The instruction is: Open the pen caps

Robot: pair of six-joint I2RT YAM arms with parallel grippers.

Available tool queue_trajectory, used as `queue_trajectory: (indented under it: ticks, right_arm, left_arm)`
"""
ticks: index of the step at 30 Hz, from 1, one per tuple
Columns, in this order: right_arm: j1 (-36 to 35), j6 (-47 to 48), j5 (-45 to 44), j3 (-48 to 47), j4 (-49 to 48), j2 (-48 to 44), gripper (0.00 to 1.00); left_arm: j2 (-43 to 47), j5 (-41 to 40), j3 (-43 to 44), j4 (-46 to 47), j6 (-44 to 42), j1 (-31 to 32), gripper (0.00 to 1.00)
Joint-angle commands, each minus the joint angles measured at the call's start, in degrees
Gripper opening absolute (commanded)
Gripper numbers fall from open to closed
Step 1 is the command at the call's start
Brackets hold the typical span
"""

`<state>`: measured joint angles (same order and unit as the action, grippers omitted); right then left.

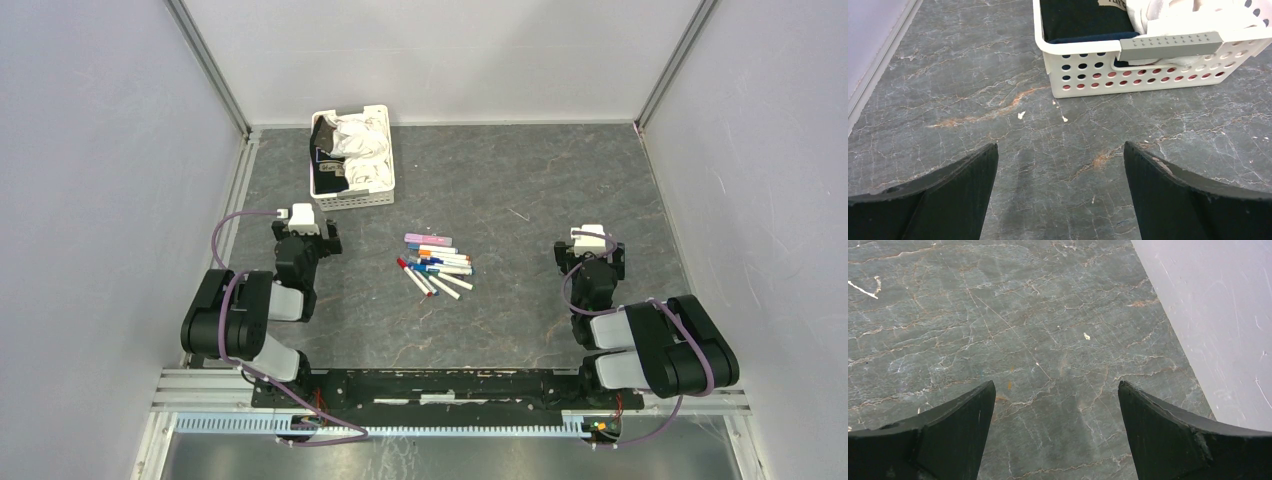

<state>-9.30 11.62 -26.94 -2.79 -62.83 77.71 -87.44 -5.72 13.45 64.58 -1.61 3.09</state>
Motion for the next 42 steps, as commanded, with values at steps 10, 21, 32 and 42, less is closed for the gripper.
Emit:
queue_trajectory:
  ticks: [10, 21, 32, 42]
  right_arm:
    - [0.24, -0.63, 0.66, -1.32, -2.04, -0.11, 0.98]
    - [0.08, -2.19, -1.21, -10.15, 15.23, -5.99, 0.98]
    - [1.21, -28.24, -2.79, -27.61, 53.76, -18.22, 0.98]
    - [-5.89, -18.60, 23.52, -40.05, 56.70, -3.38, 0.98]
  left_arm:
    - [0.04, -0.52, 1.05, 1.17, 1.43, -0.18, 1.00]
    - [9.42, 7.50, 12.28, -24.32, 0.42, -1.52, 1.00]
    - [11.91, 21.31, 38.33, -64.64, -3.60, -4.88, 1.00]
    - [11.31, 26.52, 44.85, -81.08, -8.29, -8.26, 1.00]
